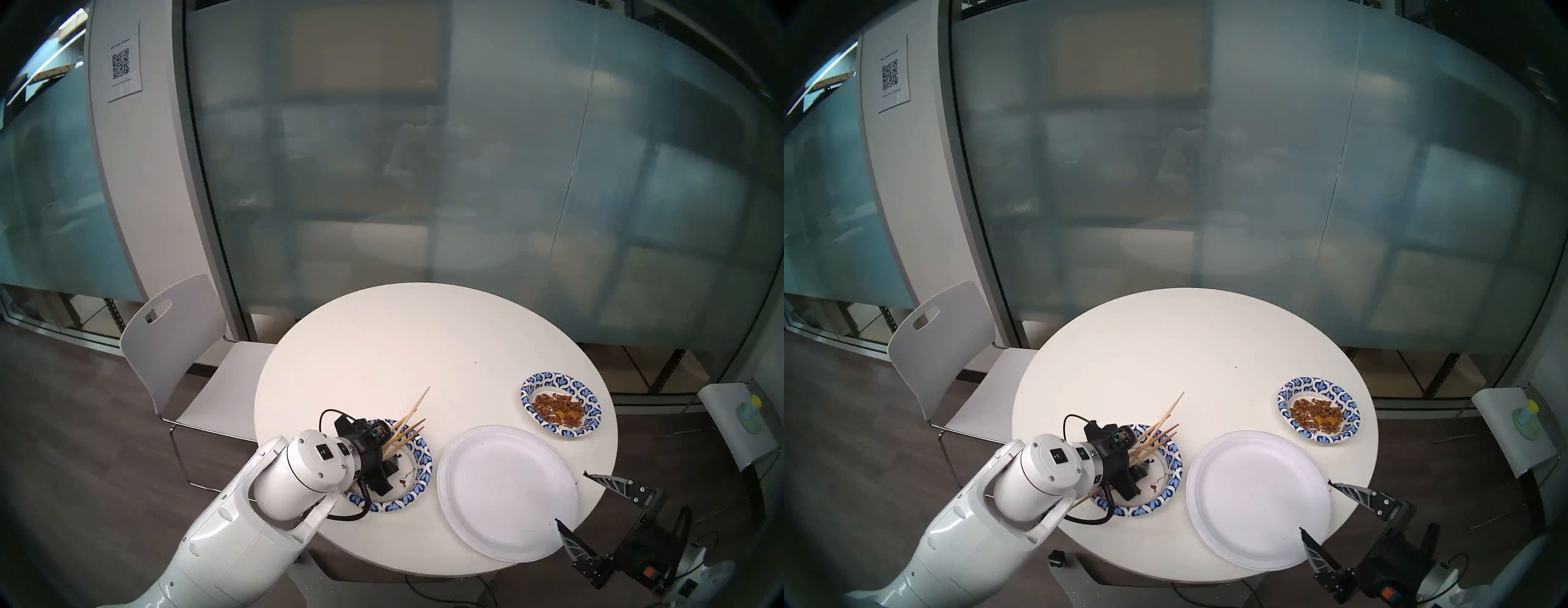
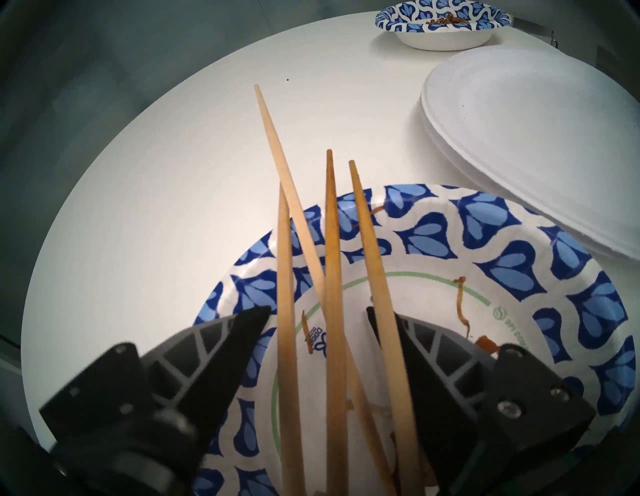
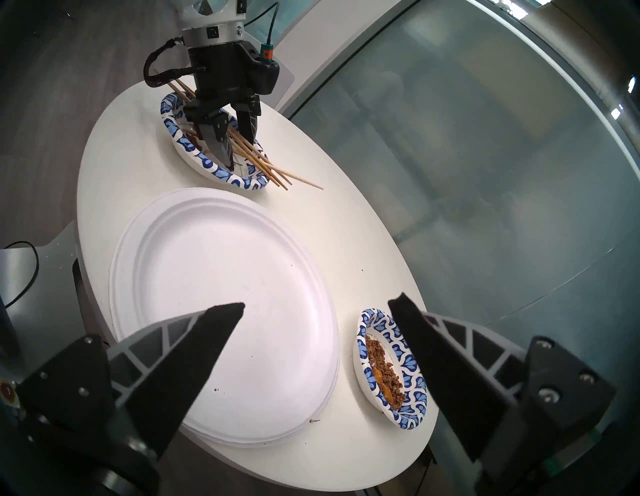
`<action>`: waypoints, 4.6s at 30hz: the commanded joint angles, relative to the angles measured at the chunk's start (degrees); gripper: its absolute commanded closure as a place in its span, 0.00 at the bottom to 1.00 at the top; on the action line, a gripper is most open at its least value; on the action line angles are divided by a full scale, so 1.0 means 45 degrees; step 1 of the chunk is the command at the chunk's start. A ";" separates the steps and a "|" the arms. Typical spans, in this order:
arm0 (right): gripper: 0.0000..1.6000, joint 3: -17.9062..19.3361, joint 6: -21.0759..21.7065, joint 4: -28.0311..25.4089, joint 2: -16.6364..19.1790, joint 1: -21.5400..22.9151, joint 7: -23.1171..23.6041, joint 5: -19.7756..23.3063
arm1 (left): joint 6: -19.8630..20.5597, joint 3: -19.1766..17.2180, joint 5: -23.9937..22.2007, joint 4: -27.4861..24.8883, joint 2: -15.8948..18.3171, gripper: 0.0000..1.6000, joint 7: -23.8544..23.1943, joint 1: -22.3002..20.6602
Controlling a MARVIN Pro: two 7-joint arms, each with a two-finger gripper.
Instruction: Stack the plates into one stack
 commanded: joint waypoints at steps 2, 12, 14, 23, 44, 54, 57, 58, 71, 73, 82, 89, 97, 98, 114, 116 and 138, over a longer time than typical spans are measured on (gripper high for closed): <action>0.00 -0.0045 0.0003 -0.0200 -0.0031 0.0072 -0.0063 0.0104 | -0.0133 0.0077 0.0003 -0.0107 -0.0037 0.42 0.0034 -0.0017; 0.00 -0.0031 -0.0081 -0.0139 -0.0110 0.0078 -0.0089 0.0085 | -0.0167 0.0224 0.0064 -0.0076 0.0004 0.53 0.0172 0.0054; 0.00 -0.0023 -0.0091 -0.0135 -0.0114 0.0069 -0.0082 0.0102 | -0.0166 0.0248 0.0065 -0.0079 0.0015 0.54 0.0175 0.0051; 0.00 -0.0016 -0.0144 -0.0135 -0.0137 0.0044 -0.0057 0.0145 | -0.0147 0.0348 0.0123 -0.0178 0.0049 0.68 0.0245 0.0066; 0.00 -0.0180 -0.0077 -0.0071 0.0244 0.0241 0.0142 0.0330 | 0.0491 0.0199 -0.0142 -0.1925 0.0493 1.00 -0.0586 -0.0117; 0.00 -0.1188 0.0329 0.0113 0.1133 0.0930 0.0720 0.0738 | 0.0685 -0.0061 -0.0299 -0.2508 0.0794 1.00 -0.1039 -0.0365; 0.00 -0.1717 0.0570 0.0116 0.1412 0.1305 0.1086 0.0652 | 0.0765 -0.0311 -0.0411 -0.2660 0.0935 1.00 -0.1219 -0.0427; 0.00 -0.1924 0.0637 0.0084 0.1565 0.1430 0.1266 0.0588 | 0.0760 -0.0409 -0.0447 -0.2667 0.0972 1.00 -0.1254 -0.0439; 0.00 -0.3916 0.2033 0.0637 0.2899 0.3410 0.2672 -0.0193 | 0.0670 -0.1671 -0.1007 -0.2981 0.1526 1.00 -0.1793 -0.0240; 0.00 -0.4261 0.2220 0.0720 0.3104 0.3663 0.2814 -0.0428 | 0.0634 -0.1843 -0.1082 -0.3011 0.1597 1.00 -0.1849 -0.0179; 0.00 -0.5643 0.3051 0.1517 0.3895 0.4986 0.3601 -0.1157 | 0.0365 -0.2651 -0.1431 -0.3039 0.1871 1.00 -0.2070 0.0274; 0.00 -0.6649 0.3484 0.2267 0.4270 0.5966 0.3654 -0.1549 | 0.0142 -0.3070 -0.1578 -0.2901 0.1922 1.00 -0.2124 0.0487; 0.01 -0.7527 0.3931 0.3082 0.4557 0.7092 0.3906 -0.1870 | -0.0068 -0.3457 -0.1743 -0.2856 0.1990 1.00 -0.2188 0.0690; 0.00 -0.7636 0.4028 0.3278 0.4511 0.7448 0.4223 -0.1857 | -0.0081 -0.3501 -0.1762 -0.2836 0.1987 1.00 -0.2183 0.0713; 0.04 -0.8822 0.5537 0.3580 0.4532 0.8653 0.5473 -0.2402 | -0.0470 -0.3895 -0.2025 -0.2627 0.2065 1.00 -0.2190 0.0920; 0.03 -0.8875 0.5626 0.3580 0.4528 0.8718 0.5540 -0.2470 | -0.0517 -0.3915 -0.2036 -0.2597 0.2080 1.00 -0.2177 0.0938; 0.06 -0.9730 0.6312 0.4241 0.4265 0.9146 0.6021 -0.3302 | -0.0771 -0.3952 -0.2125 -0.2348 0.2160 1.00 -0.2091 0.1044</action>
